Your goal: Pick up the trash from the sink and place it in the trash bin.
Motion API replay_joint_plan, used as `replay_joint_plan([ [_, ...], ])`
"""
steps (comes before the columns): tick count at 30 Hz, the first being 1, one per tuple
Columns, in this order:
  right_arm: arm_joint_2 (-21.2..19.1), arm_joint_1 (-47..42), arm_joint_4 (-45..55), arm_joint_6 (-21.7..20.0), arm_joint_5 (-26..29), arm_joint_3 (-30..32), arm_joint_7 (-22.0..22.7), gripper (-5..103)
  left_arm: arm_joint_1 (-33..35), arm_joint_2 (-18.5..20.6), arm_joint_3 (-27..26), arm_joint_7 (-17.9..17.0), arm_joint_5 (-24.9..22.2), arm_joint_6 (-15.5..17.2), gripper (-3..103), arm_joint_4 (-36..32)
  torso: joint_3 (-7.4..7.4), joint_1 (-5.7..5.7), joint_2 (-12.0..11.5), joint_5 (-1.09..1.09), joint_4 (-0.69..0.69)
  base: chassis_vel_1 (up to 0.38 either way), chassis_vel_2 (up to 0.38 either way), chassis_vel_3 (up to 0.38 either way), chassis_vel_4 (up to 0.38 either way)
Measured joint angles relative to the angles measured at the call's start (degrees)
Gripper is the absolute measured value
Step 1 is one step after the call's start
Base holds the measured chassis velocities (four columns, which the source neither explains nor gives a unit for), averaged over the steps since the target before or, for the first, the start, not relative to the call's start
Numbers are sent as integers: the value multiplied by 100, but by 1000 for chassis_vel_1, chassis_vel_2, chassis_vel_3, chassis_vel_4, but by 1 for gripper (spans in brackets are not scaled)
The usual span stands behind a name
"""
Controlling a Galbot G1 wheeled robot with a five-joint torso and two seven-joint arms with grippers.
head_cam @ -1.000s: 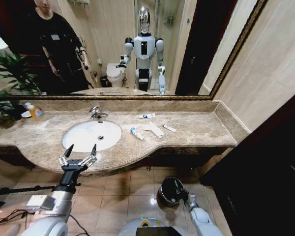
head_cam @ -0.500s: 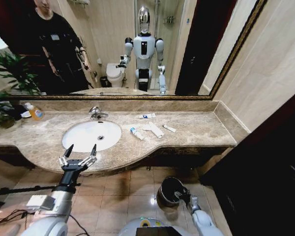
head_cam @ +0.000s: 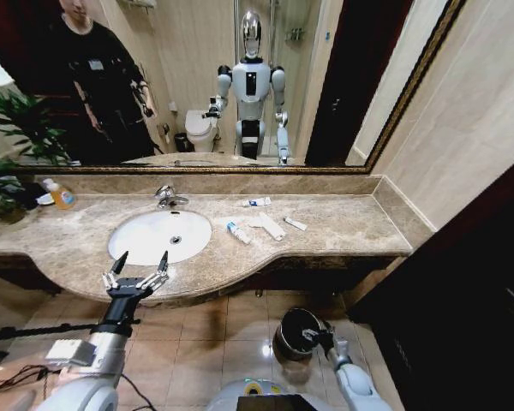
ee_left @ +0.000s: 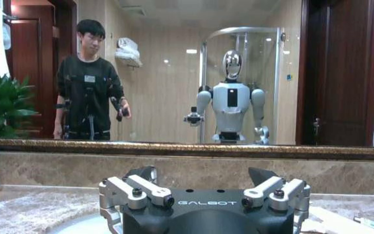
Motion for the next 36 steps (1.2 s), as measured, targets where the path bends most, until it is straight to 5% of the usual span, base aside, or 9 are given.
replay_joint_plan([
  [8,-174,-803,2272,-374,253,227,227,100,1,0,0,0,0,0,100,0,0,-1,1,0,-2,0,0,0,0],
  [15,-509,-286,3737,-1231,546,162,499,100,0,0,0,0,0,0,100,0,0,0,0,1,0,0,0,0,0],
  [36,-1233,2549,2170,-2293,1252,-1417,130,100,0,0,0,2,0,0,100,0,1,1,0,3,0,0,0,0,0],
])
